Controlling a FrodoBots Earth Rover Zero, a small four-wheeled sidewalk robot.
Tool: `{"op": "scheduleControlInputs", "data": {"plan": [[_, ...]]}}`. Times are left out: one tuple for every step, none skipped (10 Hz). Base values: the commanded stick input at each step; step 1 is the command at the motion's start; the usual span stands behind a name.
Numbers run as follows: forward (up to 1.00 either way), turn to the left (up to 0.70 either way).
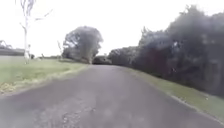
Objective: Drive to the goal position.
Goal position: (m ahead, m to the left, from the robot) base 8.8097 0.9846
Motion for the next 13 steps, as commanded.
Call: {"op": "scheduleControlInputs", "data": {"plan": [[0.70, 0.02], [0.70, 0.02], [0.70, 0.01], [0.70, 0.00], [0.70, 0.00], [0.70, 0.00], [0.70, 0.01], [0.70, 0.00], [0.70, 0.00], [0.70, 0.00], [0.70, 0.00], [0.70, 0.00], [0.70, 0.00]]}}
